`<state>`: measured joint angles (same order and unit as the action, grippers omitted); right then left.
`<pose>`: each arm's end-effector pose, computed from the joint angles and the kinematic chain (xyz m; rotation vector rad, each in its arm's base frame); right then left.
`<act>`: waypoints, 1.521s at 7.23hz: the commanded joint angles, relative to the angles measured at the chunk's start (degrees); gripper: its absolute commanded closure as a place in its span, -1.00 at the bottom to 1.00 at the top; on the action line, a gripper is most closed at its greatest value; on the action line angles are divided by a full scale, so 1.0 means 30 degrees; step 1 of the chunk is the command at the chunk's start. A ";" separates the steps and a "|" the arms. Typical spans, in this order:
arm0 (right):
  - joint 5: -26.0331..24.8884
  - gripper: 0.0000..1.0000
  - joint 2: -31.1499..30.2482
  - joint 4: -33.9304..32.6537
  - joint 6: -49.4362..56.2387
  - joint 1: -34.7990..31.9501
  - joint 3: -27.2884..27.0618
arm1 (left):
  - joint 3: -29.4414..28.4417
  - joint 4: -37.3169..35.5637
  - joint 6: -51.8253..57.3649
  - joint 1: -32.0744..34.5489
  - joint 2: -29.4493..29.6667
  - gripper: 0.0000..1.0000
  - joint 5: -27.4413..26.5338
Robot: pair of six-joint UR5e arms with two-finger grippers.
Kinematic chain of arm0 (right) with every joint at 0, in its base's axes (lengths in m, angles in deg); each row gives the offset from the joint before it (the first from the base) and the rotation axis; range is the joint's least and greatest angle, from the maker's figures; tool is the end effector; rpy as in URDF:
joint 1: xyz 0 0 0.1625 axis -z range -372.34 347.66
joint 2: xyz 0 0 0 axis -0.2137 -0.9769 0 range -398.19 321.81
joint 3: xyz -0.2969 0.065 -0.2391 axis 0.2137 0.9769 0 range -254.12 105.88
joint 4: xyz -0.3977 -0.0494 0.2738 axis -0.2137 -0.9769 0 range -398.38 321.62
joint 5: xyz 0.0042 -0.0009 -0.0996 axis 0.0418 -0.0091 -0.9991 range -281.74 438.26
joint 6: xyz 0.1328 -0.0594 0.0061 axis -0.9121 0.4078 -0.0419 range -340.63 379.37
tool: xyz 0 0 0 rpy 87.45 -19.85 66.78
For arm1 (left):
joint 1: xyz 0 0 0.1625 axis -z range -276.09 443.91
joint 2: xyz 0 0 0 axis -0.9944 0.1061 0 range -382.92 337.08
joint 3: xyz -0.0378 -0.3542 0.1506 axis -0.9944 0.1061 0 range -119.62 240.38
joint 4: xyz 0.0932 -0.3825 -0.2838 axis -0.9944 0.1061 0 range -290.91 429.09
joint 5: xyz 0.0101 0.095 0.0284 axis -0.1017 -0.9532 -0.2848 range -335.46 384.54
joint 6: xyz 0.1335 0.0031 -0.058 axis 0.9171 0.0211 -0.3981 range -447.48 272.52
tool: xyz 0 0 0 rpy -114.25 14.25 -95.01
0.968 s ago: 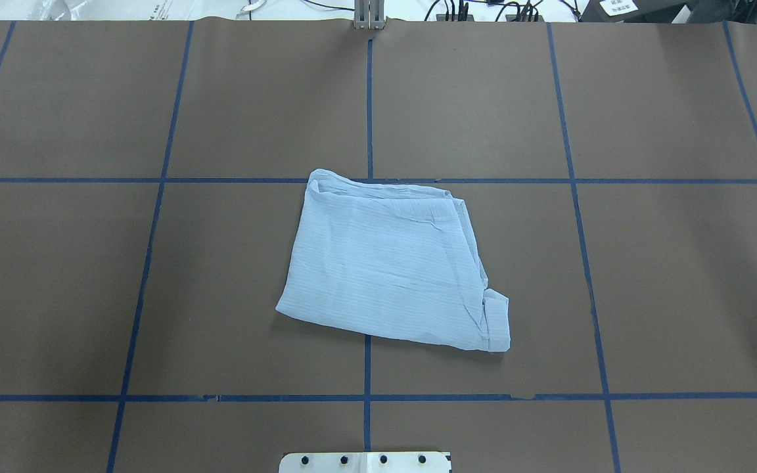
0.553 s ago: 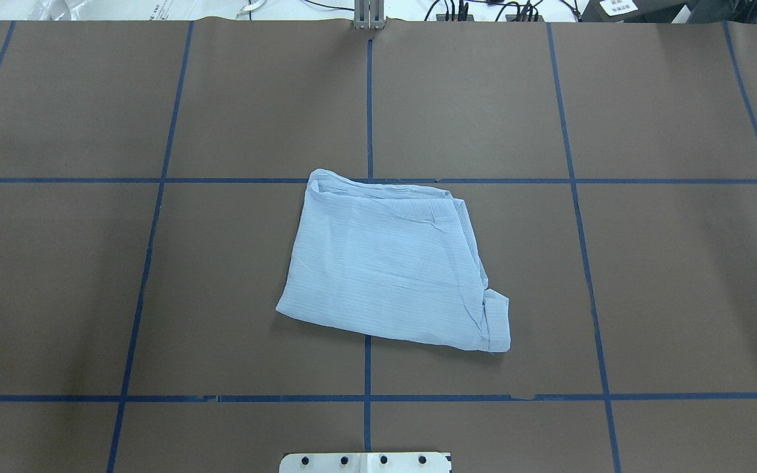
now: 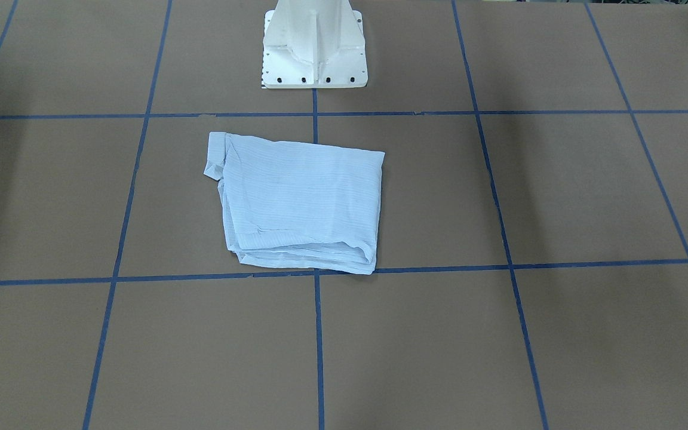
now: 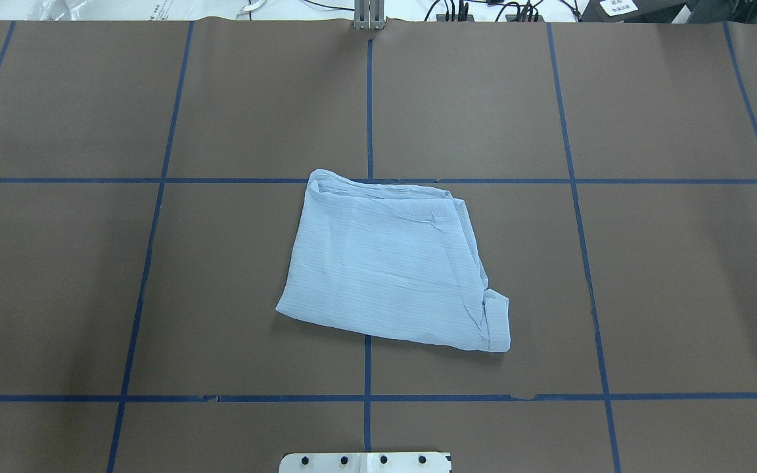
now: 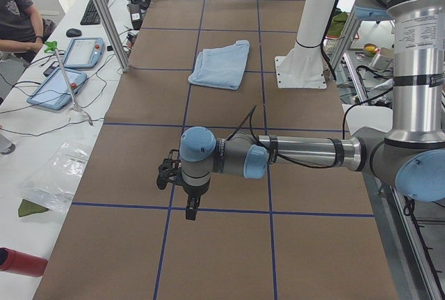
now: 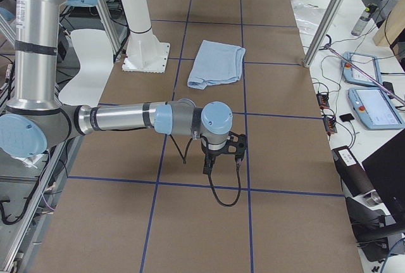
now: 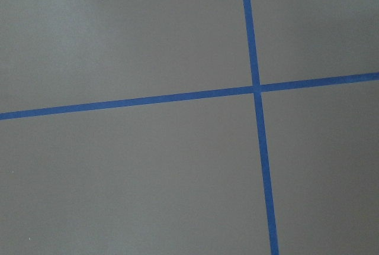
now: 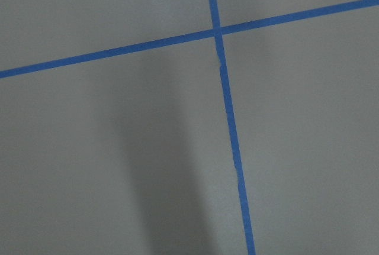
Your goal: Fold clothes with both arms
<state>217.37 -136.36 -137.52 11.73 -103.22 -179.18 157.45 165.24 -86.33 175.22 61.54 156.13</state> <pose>0.0308 -0.5038 0.5883 -0.0873 -0.8542 0.1562 -0.0490 -0.5415 0.6296 0.1437 0.7219 0.0460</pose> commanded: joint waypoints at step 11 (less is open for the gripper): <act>-0.1369 -1.00 -0.0294 0.1438 -0.0150 -0.0001 0.0362 | -0.0188 0.0060 0.0059 -0.0027 0.0148 -1.00 0.0228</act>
<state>213.25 -137.25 -133.21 11.35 -103.22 -178.00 157.30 165.26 -86.17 175.17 61.85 156.82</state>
